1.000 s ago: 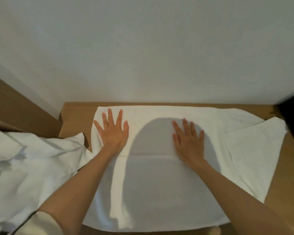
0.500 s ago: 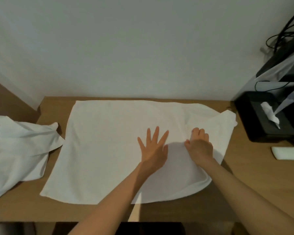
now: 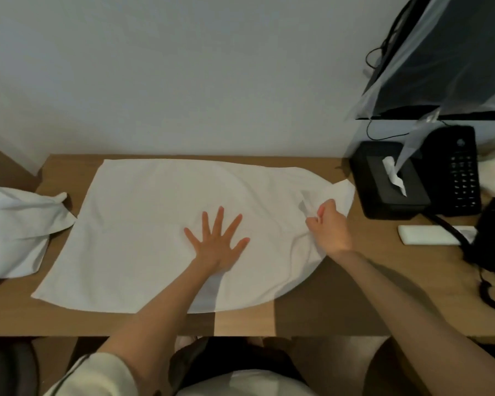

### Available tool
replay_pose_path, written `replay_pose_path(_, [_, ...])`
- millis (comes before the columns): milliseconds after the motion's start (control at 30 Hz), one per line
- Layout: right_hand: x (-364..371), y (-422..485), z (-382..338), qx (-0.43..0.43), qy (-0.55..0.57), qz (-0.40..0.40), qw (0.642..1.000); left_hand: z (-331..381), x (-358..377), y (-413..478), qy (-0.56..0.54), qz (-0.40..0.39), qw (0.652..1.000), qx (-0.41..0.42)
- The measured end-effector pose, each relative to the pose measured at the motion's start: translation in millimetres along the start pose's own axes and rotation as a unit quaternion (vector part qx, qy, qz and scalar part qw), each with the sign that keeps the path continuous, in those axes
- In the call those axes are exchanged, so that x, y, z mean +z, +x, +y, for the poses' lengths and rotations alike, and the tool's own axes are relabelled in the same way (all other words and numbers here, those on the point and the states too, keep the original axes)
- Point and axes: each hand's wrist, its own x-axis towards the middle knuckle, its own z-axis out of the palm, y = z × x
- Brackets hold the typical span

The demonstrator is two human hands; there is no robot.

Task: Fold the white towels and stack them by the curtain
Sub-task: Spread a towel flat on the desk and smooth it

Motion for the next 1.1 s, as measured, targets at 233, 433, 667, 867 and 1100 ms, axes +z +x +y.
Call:
replay_pose_path(233, [-53.3,-40.4,73.1,0.198,-0.128,-0.036,0.971,4.5,-5.3,-8.0,0.011,0.019,1.0,0.002])
replay_pose_path(433, [-47.0,-74.7,109.7,0.256,-0.13,0.032,0.957,10.3,-17.8,-13.5,0.012,0.001,1.0,-0.002])
replay_pose_path(667, [-38.1,-56.1,72.2,-0.059,-0.23,0.099,0.966,44.9,-24.4,-14.6,0.038,0.056,0.995,0.073])
replay_pose_path(867, [-20.6,-39.0,71.8,-0.043,-0.287,-0.003,0.957,77.4,-16.7,-7.1,0.053,0.024,0.99,0.128])
replay_pose_path(1100, [-43.7,-52.3,109.3,0.092,-0.302,0.058,0.947,84.8,-8.9,7.7,0.056,-0.039,0.996,0.063])
